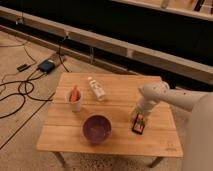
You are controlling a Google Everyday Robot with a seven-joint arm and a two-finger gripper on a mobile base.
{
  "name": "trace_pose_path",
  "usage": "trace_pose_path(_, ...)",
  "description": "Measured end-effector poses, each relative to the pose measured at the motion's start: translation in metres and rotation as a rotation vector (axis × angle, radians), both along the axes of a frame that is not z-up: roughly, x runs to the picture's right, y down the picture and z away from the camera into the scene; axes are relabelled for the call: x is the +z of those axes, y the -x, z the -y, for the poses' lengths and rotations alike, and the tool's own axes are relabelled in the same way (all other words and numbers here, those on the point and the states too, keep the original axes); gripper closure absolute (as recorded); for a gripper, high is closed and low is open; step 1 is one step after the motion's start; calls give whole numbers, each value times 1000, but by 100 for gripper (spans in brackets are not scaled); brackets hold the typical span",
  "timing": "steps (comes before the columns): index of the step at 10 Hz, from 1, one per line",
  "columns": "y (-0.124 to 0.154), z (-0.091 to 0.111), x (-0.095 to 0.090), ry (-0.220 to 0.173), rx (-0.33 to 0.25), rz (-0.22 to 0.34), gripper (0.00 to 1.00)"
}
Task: Push the eraser across the table
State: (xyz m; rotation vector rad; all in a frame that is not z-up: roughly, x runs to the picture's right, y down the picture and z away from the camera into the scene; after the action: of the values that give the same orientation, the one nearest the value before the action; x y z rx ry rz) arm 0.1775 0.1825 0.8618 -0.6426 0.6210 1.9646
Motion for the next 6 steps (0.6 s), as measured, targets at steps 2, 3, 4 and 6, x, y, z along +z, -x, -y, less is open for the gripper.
trace_pose_path(2,16,4,2,1,-20,24,35)
trace_pose_path(3,24,5,3,3,-30,36,35)
trace_pose_path(4,32,6,4,5,-39,48,35)
trace_pose_path(6,51,6,6,11,-58,73,35)
